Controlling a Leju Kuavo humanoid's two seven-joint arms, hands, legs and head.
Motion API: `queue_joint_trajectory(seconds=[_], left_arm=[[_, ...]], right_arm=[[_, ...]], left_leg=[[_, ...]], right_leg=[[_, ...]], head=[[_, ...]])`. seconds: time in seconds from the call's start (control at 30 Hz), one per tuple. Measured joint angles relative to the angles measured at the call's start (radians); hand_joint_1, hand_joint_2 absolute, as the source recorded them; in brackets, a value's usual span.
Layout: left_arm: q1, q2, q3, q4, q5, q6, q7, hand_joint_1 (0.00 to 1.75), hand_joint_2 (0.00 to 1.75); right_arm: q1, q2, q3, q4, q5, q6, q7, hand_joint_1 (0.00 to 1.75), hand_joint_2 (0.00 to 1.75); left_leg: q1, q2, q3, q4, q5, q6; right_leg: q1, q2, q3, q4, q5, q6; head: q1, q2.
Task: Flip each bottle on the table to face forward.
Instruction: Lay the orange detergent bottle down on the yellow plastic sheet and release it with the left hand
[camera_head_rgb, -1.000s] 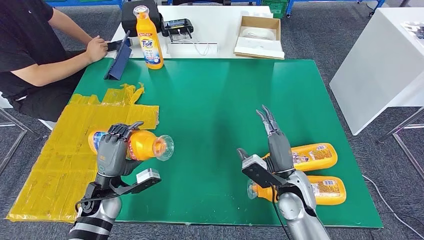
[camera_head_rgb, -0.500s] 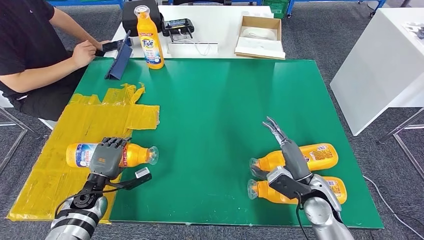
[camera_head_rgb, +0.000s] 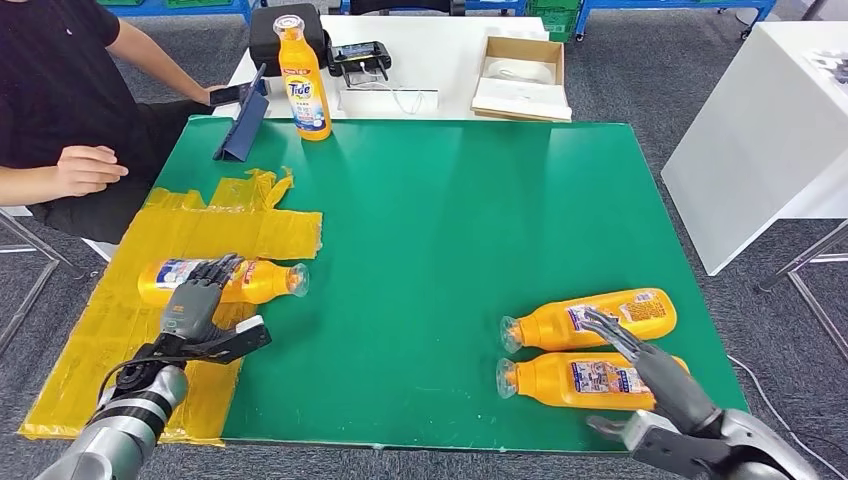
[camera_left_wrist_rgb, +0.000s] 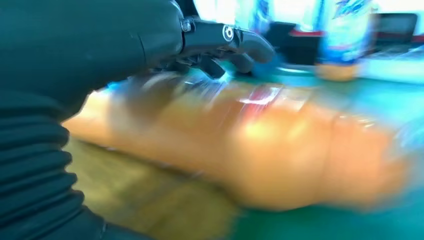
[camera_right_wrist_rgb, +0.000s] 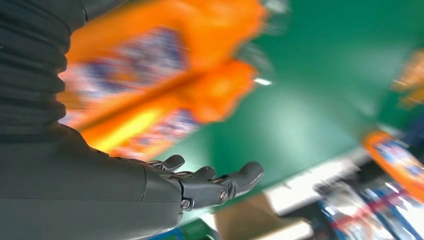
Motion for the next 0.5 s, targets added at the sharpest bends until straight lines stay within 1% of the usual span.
queue_joint_trajectory(seconds=[0.03,0.07,0.13,0.2,0.33,0.4,0.5], left_arm=[[0.010,0.001,0.010,-0.023,0.089,-0.063,-0.048,0.00,0.00],[0.020,0.001,0.018,-0.046,0.157,-0.119,-0.076,0.00,0.00],[0.038,0.001,0.030,-0.090,0.250,-0.208,-0.099,0.00,0.00],[0.057,0.001,0.040,-0.134,0.351,-0.313,-0.117,0.00,0.00],[0.105,0.000,0.063,-0.234,0.612,-0.554,-0.130,0.00,0.00],[0.130,-0.005,0.078,-0.284,0.726,-0.662,-0.130,0.00,0.00],[0.163,-0.020,0.098,-0.345,0.858,-0.794,-0.126,0.00,0.00]], right_arm=[[0.033,-0.033,-0.027,-0.025,-0.006,0.010,0.009,0.00,1.75],[0.060,-0.062,-0.054,-0.047,-0.008,0.019,0.017,0.00,1.75],[0.097,-0.101,-0.094,-0.078,0.005,0.026,0.026,0.00,1.75],[0.117,-0.126,-0.115,-0.095,0.033,0.024,0.035,0.00,1.75],[0.119,-0.149,-0.124,-0.096,0.108,-0.007,0.046,0.00,1.75],[0.100,-0.147,-0.122,-0.086,0.155,-0.023,0.046,0.00,1.75],[0.052,-0.133,-0.113,-0.053,0.214,-0.038,0.048,0.00,1.75]], left_leg=[[0.000,0.000,0.000,0.000,0.000,0.001],[-0.001,0.000,0.000,0.000,-0.001,0.001],[-0.001,0.001,0.000,-0.001,-0.002,0.002],[0.000,0.004,0.001,-0.001,-0.001,0.003],[0.000,0.008,0.003,-0.001,0.001,0.003],[0.000,0.008,0.002,0.000,0.001,0.003],[0.000,0.008,0.001,0.000,0.002,0.003]], right_leg=[[0.000,0.000,0.000,0.000,0.000,0.000],[0.000,0.000,0.000,0.000,0.000,0.000],[0.000,0.001,0.001,0.000,0.000,0.000],[0.000,0.002,0.001,0.000,0.000,0.000],[0.000,0.003,0.000,0.000,0.002,0.000],[0.001,0.003,0.000,0.000,0.002,0.000],[0.001,0.004,-0.001,0.000,0.002,0.001]], head=[[0.000,0.000],[0.000,0.000],[0.000,0.000],[0.000,0.000],[0.000,0.000],[0.000,0.000],[0.000,0.000]])
